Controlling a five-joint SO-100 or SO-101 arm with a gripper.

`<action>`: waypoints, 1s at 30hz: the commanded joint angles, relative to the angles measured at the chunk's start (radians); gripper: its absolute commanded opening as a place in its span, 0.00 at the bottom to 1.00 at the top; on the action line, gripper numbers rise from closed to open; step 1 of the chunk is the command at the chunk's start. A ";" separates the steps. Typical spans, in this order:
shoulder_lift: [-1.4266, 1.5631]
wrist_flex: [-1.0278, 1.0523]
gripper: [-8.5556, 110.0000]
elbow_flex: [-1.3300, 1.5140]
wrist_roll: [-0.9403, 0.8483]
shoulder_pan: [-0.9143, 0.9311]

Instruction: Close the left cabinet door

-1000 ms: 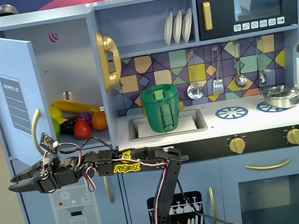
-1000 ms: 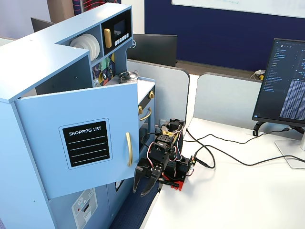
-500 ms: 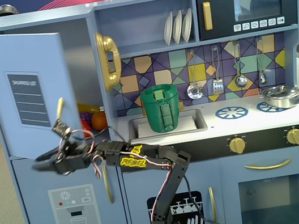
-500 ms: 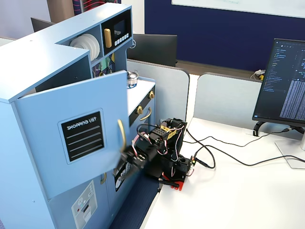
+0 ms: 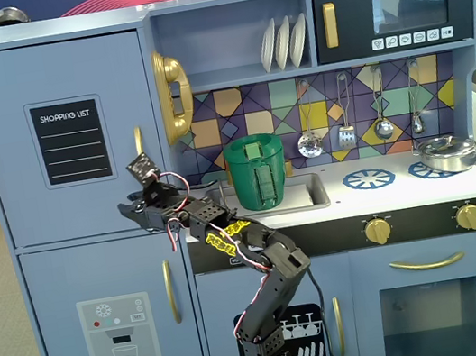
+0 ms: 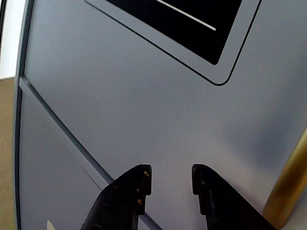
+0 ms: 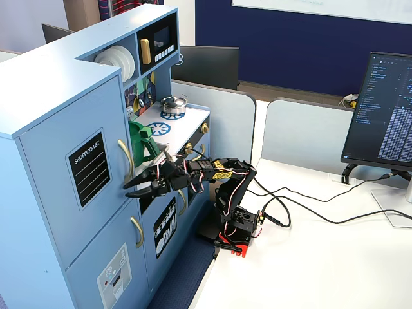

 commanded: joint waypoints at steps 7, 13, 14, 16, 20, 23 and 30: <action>0.331 0.225 0.07 0.160 0.018 -0.094; 0.543 0.534 0.07 0.310 0.063 0.060; 0.568 0.598 0.07 0.336 0.060 0.121; 0.606 0.706 0.07 0.403 0.052 0.262; 0.647 0.864 0.07 0.552 0.014 0.565; 0.672 0.945 0.07 0.644 0.040 0.718; 0.804 1.089 0.07 0.871 0.163 0.890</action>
